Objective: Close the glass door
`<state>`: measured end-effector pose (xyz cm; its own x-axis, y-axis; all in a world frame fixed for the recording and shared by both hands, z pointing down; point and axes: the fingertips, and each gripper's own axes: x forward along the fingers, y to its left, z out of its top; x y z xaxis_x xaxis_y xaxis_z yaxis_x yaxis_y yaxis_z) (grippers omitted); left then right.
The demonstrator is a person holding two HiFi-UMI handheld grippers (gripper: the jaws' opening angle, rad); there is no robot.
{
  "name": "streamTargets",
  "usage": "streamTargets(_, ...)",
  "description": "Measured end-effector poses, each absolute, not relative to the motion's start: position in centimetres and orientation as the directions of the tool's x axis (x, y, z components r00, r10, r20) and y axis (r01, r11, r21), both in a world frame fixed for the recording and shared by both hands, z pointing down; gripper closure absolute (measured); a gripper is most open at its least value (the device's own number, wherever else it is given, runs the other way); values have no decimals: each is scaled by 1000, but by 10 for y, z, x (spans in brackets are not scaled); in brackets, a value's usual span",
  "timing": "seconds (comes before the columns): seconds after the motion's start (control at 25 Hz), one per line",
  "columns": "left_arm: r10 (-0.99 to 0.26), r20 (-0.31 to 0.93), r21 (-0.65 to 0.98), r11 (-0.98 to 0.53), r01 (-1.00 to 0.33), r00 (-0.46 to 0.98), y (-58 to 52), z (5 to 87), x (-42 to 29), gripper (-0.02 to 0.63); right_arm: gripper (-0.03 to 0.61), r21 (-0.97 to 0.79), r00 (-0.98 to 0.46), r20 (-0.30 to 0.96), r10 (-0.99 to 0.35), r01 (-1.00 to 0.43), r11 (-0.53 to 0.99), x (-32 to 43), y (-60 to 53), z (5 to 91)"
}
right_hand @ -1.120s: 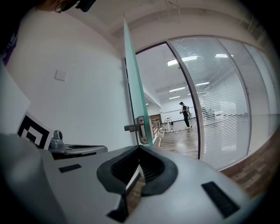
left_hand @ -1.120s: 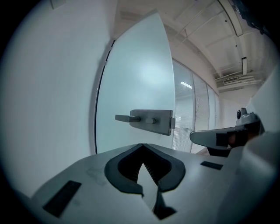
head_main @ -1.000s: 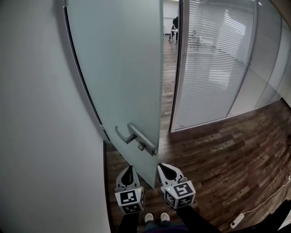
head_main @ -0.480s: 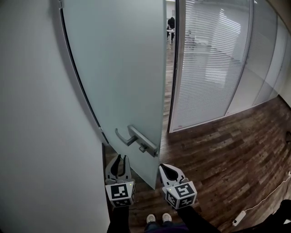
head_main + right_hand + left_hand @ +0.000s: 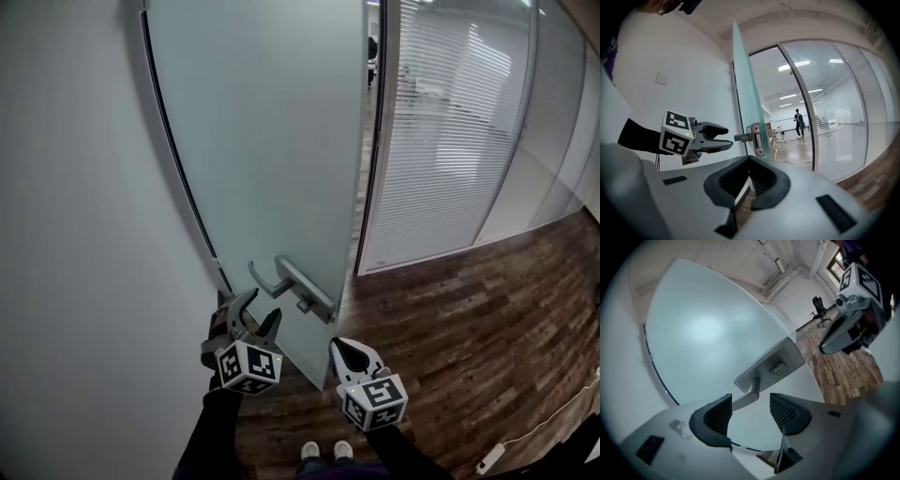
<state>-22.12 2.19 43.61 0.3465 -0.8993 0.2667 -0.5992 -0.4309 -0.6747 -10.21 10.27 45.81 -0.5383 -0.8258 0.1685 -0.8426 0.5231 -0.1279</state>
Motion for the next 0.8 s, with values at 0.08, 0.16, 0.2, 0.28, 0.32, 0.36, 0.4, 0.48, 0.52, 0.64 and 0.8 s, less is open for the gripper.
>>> streamTargets(0.08,-886,299,-707,-455,-541,354,15,438,-220,387,588,-120,-540,176,-823,-842,527,-104,102,460)
streamTargets(0.16,-871,329,-719,-482,-500,366,10,438,-218,387,588,-121,-548,173,-818,-836,535,-108,103,461)
streamTargets(0.2,-863,349,-728,-495,-474,364,7,440,-217,387,588,-123,-552,171,-816,-834,538,-109,103,460)
streamTargets(0.28,-850,399,-757,-517,-399,345,2,446,-215,387,588,-120,-553,166,-816,-833,540,-109,103,460)
streamTargets(0.32,-843,422,-770,-528,-359,335,-1,451,-214,387,588,-119,-553,165,-817,-833,540,-109,102,460)
streamTargets(0.36,-836,439,-778,-537,-325,329,-5,455,-214,387,588,-119,-552,165,-817,-834,540,-109,101,461)
streamTargets(0.4,-831,449,-786,-542,-297,328,-8,457,-213,388,588,-119,-552,165,-817,-834,539,-108,99,461)
streamTargets(0.48,-825,460,-809,-542,-230,327,-11,458,-211,388,588,-119,-553,167,-816,-833,540,-109,98,461)
streamTargets(0.52,-821,469,-820,-542,-184,326,-11,457,-210,388,588,-118,-554,167,-816,-833,541,-109,97,460)
streamTargets(0.64,-803,498,-830,-551,-89,328,-11,460,-207,388,588,-118,-553,165,-817,-833,540,-111,96,458)
streamTargets(0.8,-806,487,-812,-560,-167,335,-15,454,-200,433,588,-114,-547,166,-821,-837,535,-109,95,457)
